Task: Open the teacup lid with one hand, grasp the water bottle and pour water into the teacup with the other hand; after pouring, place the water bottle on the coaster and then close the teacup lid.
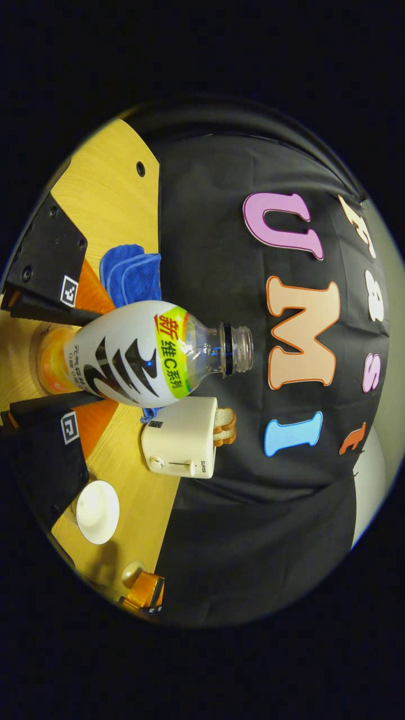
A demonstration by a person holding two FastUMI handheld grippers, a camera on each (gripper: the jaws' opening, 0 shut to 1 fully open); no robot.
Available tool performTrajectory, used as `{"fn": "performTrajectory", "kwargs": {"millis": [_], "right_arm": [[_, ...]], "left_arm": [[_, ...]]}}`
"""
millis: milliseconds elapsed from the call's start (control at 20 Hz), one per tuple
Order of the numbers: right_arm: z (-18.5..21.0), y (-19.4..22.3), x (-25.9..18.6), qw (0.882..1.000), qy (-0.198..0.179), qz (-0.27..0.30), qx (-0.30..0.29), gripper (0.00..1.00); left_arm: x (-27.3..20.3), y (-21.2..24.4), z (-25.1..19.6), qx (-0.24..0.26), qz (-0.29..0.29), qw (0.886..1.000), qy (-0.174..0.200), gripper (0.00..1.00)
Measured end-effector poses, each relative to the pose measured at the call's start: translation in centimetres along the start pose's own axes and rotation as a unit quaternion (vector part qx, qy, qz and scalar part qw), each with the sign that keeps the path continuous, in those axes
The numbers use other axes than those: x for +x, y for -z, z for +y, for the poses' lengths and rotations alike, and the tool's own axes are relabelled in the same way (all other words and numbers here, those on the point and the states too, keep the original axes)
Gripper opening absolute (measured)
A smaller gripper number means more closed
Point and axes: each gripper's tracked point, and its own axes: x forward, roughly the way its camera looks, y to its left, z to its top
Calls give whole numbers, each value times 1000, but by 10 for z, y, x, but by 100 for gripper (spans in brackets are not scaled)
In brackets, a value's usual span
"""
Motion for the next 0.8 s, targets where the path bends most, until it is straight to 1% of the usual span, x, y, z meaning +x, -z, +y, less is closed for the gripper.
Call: {"fn": "performTrajectory", "kwargs": {"millis": [200, 250, 350, 550, 650, 800], "right_arm": [[0, 0, 0, 1000, 0, 0, 0, 35], [0, 0, 0, 1000, 0, 0, 0, 35], [0, 0, 0, 1000, 0, 0, 0, 35], [0, 0, 1, 1000, 0, 0, 0, 35], [0, 0, 0, 1000, 0, 0, 0, 34], [0, 0, 1, 1000, 0, 0, 0, 35]], "left_arm": [[4, 4, -1, 2, 3, 1000, 3, 53], [2, 4, -1, 2, 5, 1000, 4, 57], [3, 3, -3, 2, 6, 1000, 6, 58], [2, 2, -5, 8, 4, 1000, 10, 65], [0, 1, -5, 18, 1, 1000, 13, 68], [8, -1, -8, 20, -1, 1000, 13, 71]]}}
